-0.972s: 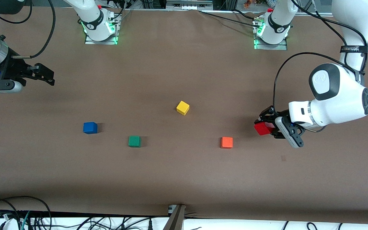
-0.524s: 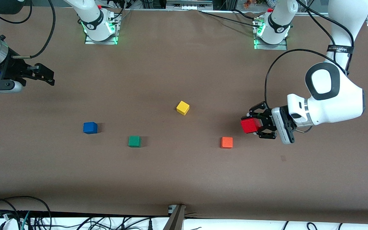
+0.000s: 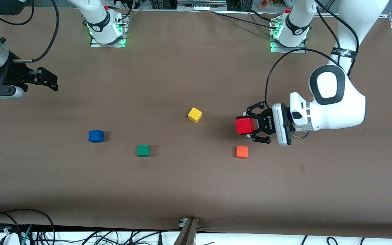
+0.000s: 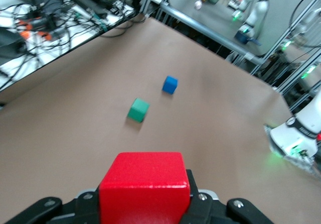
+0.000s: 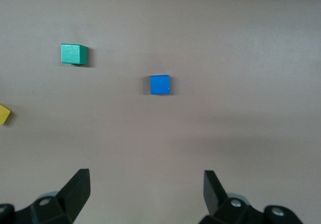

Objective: Pass red block to right arm, stack on blue
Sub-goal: 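Lift the red cube with the left gripper toward the table middle, then hold the red cube while the right gripper reaches toward it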

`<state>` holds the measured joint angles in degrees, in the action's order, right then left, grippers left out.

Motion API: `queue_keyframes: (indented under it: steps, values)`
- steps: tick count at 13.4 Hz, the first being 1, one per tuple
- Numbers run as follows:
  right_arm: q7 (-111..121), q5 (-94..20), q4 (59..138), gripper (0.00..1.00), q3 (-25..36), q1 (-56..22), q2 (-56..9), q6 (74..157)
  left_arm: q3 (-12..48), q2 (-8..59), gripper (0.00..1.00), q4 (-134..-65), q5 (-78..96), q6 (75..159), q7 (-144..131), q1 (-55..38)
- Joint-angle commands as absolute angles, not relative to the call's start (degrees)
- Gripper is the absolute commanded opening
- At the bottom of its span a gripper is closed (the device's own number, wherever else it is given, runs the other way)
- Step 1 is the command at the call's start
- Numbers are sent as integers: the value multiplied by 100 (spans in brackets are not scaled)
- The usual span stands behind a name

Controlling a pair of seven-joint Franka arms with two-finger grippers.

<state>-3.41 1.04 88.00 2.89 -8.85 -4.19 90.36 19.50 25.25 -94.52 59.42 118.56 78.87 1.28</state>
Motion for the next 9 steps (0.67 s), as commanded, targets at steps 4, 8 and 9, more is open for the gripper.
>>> queue_keyframes:
  steps: [4,8,9]
  values:
    - [-229,123,8701,100,290,-862,-492,9017,2065,2786,7,-9272,6738,12251,9057,-210]
    - [-176,185,8648,100,290,-888,-1053,8992,2065,2944,6,-9272,7821,12270,10072,-342]
    - [7,124,8675,100,290,-879,-1081,8974,2065,2936,6,-9272,7927,12270,10090,-378]
